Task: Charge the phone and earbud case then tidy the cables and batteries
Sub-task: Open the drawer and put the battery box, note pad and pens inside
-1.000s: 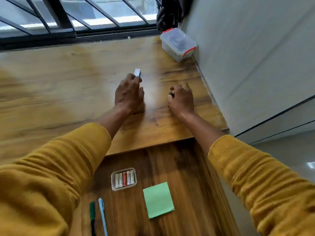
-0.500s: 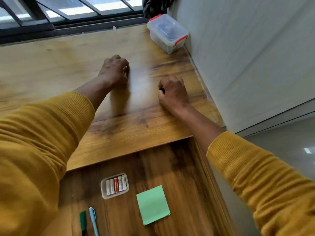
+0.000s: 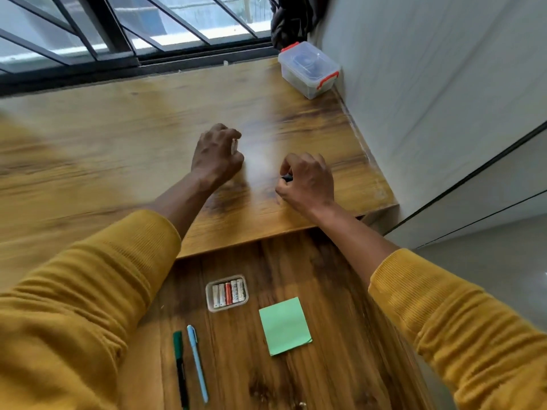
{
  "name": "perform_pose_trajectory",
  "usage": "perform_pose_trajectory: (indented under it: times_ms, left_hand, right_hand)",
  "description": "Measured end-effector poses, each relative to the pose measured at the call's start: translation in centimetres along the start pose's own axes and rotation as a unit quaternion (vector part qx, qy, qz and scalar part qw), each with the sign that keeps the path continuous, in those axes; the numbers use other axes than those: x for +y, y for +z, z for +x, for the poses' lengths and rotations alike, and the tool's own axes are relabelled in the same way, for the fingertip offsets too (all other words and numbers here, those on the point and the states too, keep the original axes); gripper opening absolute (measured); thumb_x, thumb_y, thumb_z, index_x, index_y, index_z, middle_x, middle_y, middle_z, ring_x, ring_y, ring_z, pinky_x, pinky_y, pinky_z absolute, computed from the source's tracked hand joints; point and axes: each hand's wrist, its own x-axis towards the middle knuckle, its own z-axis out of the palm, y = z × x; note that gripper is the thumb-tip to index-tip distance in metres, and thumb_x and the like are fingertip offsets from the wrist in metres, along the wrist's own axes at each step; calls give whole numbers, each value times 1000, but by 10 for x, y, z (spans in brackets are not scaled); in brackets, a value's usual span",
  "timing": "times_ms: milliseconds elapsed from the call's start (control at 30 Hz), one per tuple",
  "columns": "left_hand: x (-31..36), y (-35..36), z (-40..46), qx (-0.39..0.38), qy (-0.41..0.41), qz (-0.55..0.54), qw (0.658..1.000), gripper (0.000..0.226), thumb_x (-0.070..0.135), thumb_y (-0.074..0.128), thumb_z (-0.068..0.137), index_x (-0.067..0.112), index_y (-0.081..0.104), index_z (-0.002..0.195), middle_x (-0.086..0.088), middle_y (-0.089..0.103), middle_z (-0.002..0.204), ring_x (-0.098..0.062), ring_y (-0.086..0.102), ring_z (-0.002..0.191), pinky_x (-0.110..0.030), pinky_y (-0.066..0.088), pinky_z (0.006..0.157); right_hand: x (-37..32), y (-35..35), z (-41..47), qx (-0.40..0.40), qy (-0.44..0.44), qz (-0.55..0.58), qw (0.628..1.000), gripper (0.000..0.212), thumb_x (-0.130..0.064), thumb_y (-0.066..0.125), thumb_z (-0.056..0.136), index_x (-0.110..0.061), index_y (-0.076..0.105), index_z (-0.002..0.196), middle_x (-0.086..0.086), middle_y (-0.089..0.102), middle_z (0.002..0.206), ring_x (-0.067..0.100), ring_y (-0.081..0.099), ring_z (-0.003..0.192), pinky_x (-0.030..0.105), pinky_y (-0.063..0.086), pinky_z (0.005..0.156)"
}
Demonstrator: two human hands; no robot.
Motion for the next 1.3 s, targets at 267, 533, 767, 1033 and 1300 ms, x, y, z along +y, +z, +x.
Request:
perform_pose_trajectory:
  times_ms: [267, 533, 767, 1033, 1300]
  left_hand:
    - [5, -27, -147, 13, -26, -100, 995, 40, 20, 73, 86, 17, 74, 126, -6, 69, 123, -26, 69, 102, -41, 56, 89]
    - [-20, -27, -279, -2, -109, -156, 982, 40, 17, 77, 89, 21, 73, 128, 1, 70, 124, -16, 69, 102, -38, 63, 89]
    - [-39, 6, -354, -66, -151, -137, 977, 43, 15, 78, 87, 18, 72, 130, 2, 66, 122, -9, 62, 107, -19, 54, 87]
    - [-39, 50, -379, -129, -153, -85, 976, 34, 15, 78, 91, 17, 71, 124, -4, 64, 123, -21, 62, 115, -30, 51, 99]
    - [-39, 62, -388, -118, -153, -66, 979, 48, 26, 81, 92, 14, 65, 135, -4, 57, 136, -21, 57, 125, -31, 49, 106]
  right_hand:
    - [-66, -1, -113, -3, -6, 36, 999, 16, -32, 73, 83, -27, 61, 90, -4, 64, 93, 20, 57, 92, 32, 42, 73]
    - [-98, 20, -212, -86, -14, 41, 995, 14, -32, 71, 83, -27, 59, 86, -6, 61, 90, 20, 57, 89, 35, 46, 69]
    - [-104, 49, -261, -190, -69, 63, 977, 26, -24, 73, 82, -30, 49, 93, -5, 61, 103, 19, 54, 101, 39, 47, 85]
    - [-89, 76, -283, -270, -133, 7, 954, 22, -18, 64, 91, -28, 52, 107, -1, 66, 115, 24, 58, 112, 44, 38, 101]
    - [-74, 87, -298, -221, -169, 7, 961, 25, -16, 75, 88, -21, 63, 109, 3, 73, 112, 27, 69, 107, 48, 43, 113]
